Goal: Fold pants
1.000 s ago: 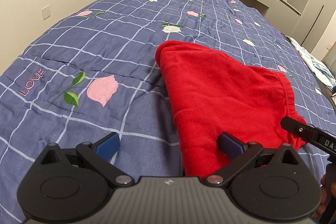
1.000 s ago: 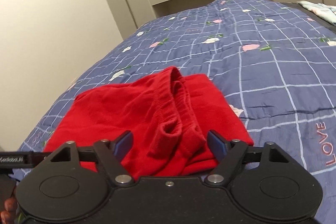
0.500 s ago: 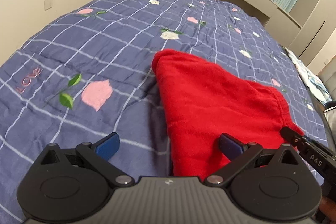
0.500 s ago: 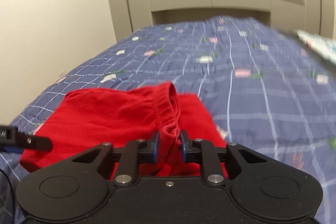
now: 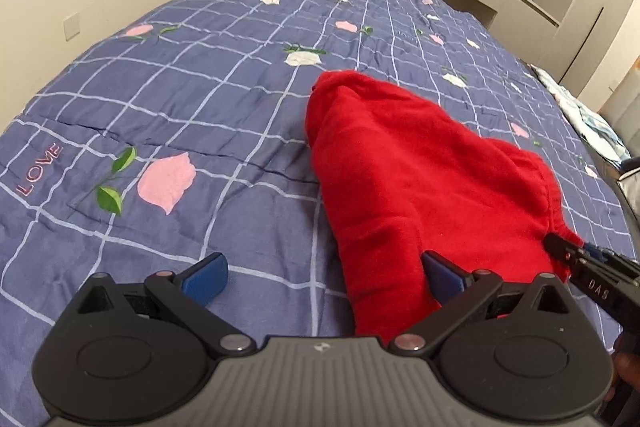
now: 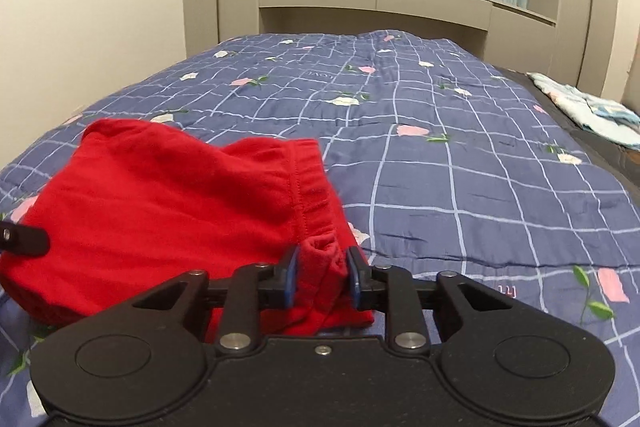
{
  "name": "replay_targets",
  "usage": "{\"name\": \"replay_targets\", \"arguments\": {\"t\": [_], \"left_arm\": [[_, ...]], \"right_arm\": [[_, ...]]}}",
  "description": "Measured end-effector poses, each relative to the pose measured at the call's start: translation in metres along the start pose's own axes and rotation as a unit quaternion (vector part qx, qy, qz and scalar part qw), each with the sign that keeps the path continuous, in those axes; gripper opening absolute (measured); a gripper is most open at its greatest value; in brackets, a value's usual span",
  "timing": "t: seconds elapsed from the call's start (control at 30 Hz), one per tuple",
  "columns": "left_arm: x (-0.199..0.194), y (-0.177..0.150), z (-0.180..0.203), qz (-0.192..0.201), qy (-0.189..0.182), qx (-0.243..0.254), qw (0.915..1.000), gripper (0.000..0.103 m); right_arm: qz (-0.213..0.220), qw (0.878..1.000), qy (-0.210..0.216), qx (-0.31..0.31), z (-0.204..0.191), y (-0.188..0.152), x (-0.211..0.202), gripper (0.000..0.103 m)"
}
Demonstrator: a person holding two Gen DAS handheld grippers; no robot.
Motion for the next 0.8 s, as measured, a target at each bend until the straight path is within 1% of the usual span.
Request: {"name": "replay_targets", "arguments": {"t": [0.07,0.1,0.13,0.17,0.2,0.23,0.27,0.33,0.4,0.5,0.6,0.67,0.73,0.8], "left_arm": [[-0.002,0.002,-0.001,-0.004,-0.006,-0.004,1.0000,0.102],[-0.003,0.004,-0.002,-0.005,-0.009,-0.006,0.9999,0.103],[-0.004,0.007,-0.002,-0.004,-0.013,-0.010,0.9999,0.103],[-0.006,0.011,-0.003,0.000,-0.017,-0.014,0.9998,0.103],[-0.007,0.015,-0.003,0.004,-0.018,-0.017,0.9997,0.103],[-0.008,0.019,-0.004,0.010,-0.018,-0.020,0.9996,0.103],[-0.008,0.024,-0.004,0.017,-0.017,-0.022,0.9995,0.103],[-0.007,0.035,-0.002,0.029,-0.011,-0.019,0.9993,0.103],[-0.003,0.046,0.000,0.037,-0.001,-0.013,0.9992,0.103],[0.006,0.058,0.003,0.045,0.009,-0.006,0.9989,0.103],[0.019,0.062,0.005,0.034,0.019,-0.002,0.9992,0.103],[0.028,0.061,0.005,0.022,0.027,-0.001,0.9994,0.103],[0.039,0.058,0.004,0.005,0.033,0.007,0.9994,0.103],[0.047,0.054,0.001,-0.002,0.036,0.010,0.9993,0.103]], "right_arm": [[0.002,1.000,-0.002,0.000,0.000,0.002,0.000,0.036],[0.006,1.000,-0.001,-0.001,0.000,0.004,-0.001,0.040],[0.011,1.000,0.002,-0.004,-0.001,0.006,-0.003,0.052],[0.015,1.000,0.005,-0.007,-0.002,0.008,-0.006,0.060],[0.024,1.000,0.007,-0.011,-0.003,0.012,-0.008,0.073],[0.030,0.999,0.010,-0.015,-0.003,0.016,-0.009,0.078],[0.036,0.999,0.013,-0.019,-0.004,0.020,-0.009,0.079],[0.043,0.999,0.015,-0.026,-0.005,0.030,-0.006,0.086],[0.047,0.998,0.014,-0.033,-0.006,0.042,0.002,0.089],[0.050,0.998,0.007,-0.043,-0.006,0.059,0.018,0.091],[0.040,0.998,-0.008,-0.051,-0.004,0.068,0.038,0.092],[0.024,0.998,-0.028,-0.056,0.001,0.070,0.054,0.093],[0.000,0.997,-0.051,-0.062,0.005,0.070,0.071,0.100],[-0.008,0.996,-0.062,-0.067,0.010,0.068,0.084,0.102]]}}
Point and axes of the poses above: each gripper's, at about its wrist camera, not at the fingertips, and x roughly the way its jaws point, z to its right, y to its top, the point moved 4 cm from there along x, roughly the way its jaws point, and after that the axes turned 6 degrees about y, right-handed, at the moved point
